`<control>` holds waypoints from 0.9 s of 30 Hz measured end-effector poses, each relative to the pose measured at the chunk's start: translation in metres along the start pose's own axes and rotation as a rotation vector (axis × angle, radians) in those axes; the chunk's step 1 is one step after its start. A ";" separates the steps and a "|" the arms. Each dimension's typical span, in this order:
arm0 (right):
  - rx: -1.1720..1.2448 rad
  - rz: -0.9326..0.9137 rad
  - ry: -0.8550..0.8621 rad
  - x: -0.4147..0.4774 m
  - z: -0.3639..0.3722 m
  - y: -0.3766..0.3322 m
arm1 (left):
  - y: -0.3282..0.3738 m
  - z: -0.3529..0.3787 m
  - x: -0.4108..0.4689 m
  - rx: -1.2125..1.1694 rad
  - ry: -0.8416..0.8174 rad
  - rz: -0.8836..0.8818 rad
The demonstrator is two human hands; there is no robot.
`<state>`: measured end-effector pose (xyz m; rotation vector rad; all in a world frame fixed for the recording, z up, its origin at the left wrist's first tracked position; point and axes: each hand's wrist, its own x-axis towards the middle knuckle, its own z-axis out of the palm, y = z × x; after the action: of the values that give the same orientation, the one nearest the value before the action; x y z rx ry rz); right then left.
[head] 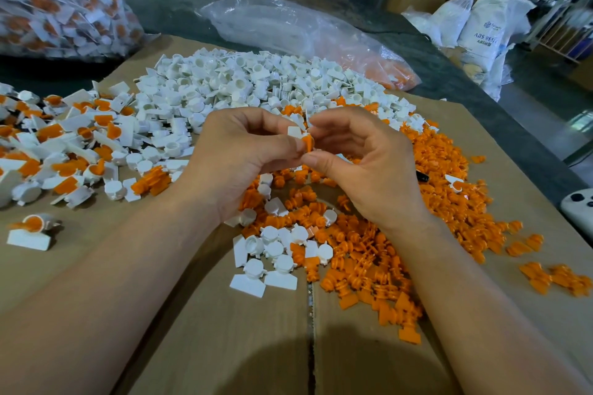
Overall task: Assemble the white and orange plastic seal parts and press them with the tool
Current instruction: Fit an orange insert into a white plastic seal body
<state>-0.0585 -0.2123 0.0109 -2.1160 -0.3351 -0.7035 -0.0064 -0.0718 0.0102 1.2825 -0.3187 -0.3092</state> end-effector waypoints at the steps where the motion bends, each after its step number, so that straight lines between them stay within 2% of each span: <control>1: -0.004 -0.011 -0.003 0.000 0.000 0.000 | 0.000 0.000 0.000 0.009 0.002 0.000; 17: 0.019 0.013 -0.020 0.000 0.001 0.002 | 0.000 0.000 0.001 0.000 0.031 -0.073; 27: -0.008 0.002 -0.037 0.000 0.000 0.001 | 0.001 -0.002 0.001 0.081 0.021 -0.089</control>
<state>-0.0581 -0.2131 0.0107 -2.1391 -0.3506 -0.6664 -0.0048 -0.0701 0.0104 1.3815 -0.2587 -0.3609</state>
